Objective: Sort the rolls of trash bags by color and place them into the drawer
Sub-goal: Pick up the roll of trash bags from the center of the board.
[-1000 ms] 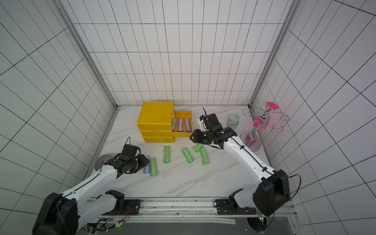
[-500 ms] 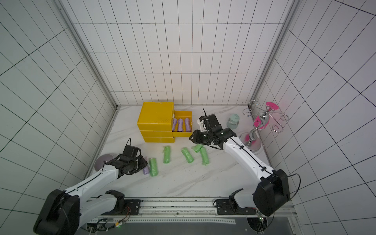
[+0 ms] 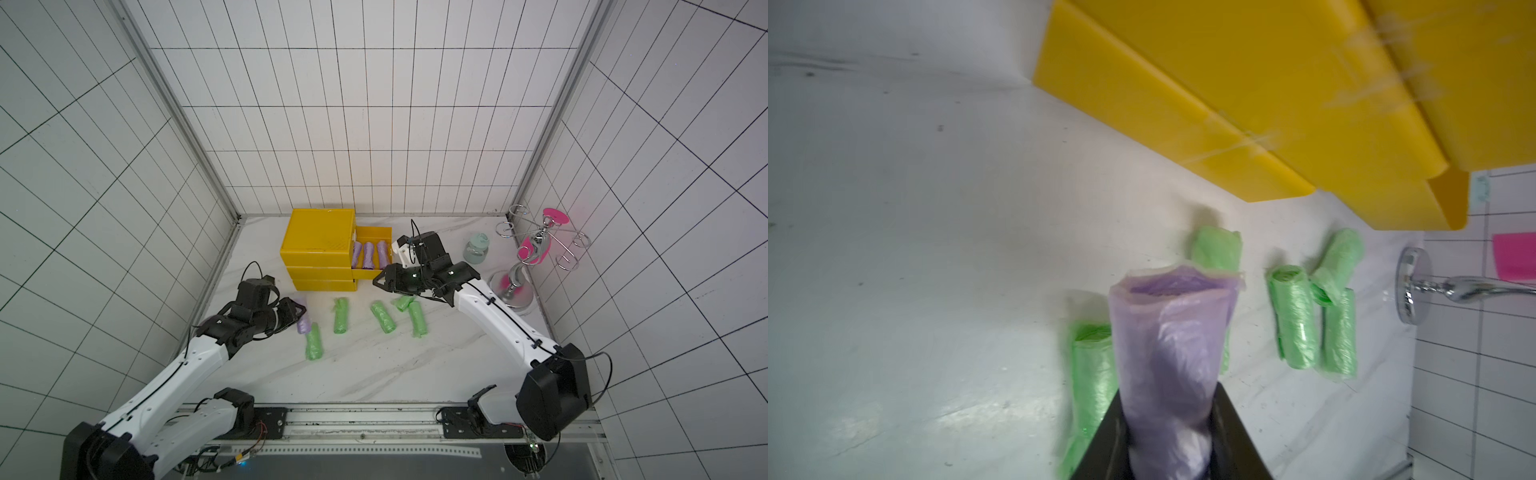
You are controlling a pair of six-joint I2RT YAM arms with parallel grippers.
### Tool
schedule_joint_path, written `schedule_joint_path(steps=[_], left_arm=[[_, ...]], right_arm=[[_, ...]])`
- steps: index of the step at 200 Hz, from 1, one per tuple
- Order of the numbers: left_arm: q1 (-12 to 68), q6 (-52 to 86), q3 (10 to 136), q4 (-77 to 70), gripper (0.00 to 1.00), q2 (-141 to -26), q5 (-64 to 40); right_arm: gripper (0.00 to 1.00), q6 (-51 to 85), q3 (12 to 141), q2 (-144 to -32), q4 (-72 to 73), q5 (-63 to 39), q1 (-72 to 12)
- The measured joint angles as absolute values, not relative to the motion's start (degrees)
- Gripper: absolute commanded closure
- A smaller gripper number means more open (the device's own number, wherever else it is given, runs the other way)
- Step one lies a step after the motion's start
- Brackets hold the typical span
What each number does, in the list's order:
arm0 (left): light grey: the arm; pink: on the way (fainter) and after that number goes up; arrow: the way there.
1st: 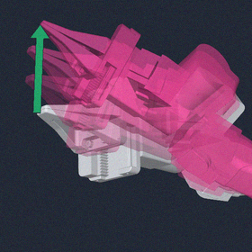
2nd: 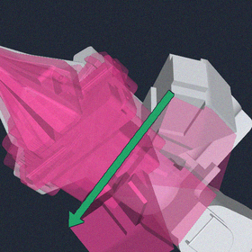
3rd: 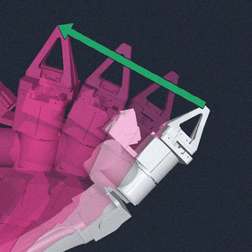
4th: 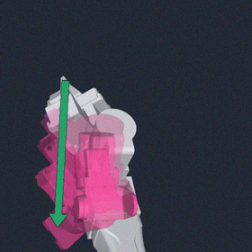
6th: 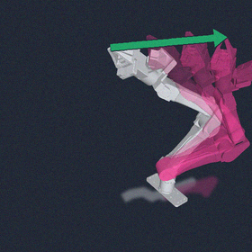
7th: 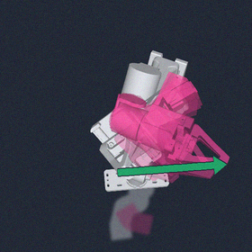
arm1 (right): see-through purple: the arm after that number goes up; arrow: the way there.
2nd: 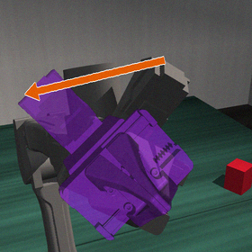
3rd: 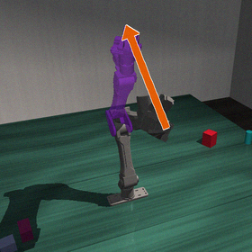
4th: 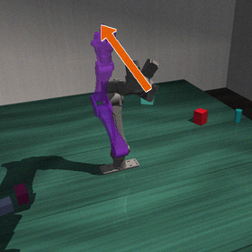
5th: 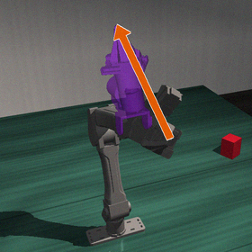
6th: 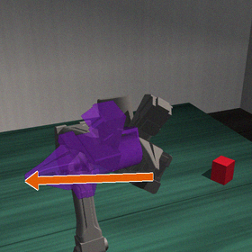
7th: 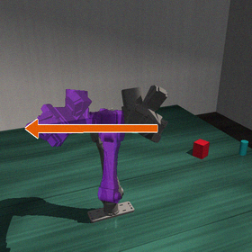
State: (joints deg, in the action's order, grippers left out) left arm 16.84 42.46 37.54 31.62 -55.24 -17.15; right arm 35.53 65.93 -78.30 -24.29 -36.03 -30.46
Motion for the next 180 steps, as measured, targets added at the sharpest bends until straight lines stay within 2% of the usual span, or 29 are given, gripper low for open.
schedule_joint_path(steps=[67, 122, 146, 180], left_arm=[[17.6, 44.6, 43.8, 23.6, 0.71, -58.2, -36.7], [20.1, 47.2, 44.7, 17.8, 0.71, -59.0, -42.5], [21.2, 47.4, 44.7, 17.4, 0.71, -59.4, -43.2], [21.4, 47.7, 44.7, 17.8, 0.70, -59.5, -43.2]], right_arm=[[0.43, 45.7, 63.9, -83.5, -9.1, -45.6, -36.2], [0.41, 53.8, 63.9, -86.9, 1.1, -47.3, -37.5], [0.45, 55.5, 64.0, -88.3, 3.2, -47.5, -38.1], [0.57, 56.7, 64.0, -89.7, 4.3, -47.6, -39.0]])
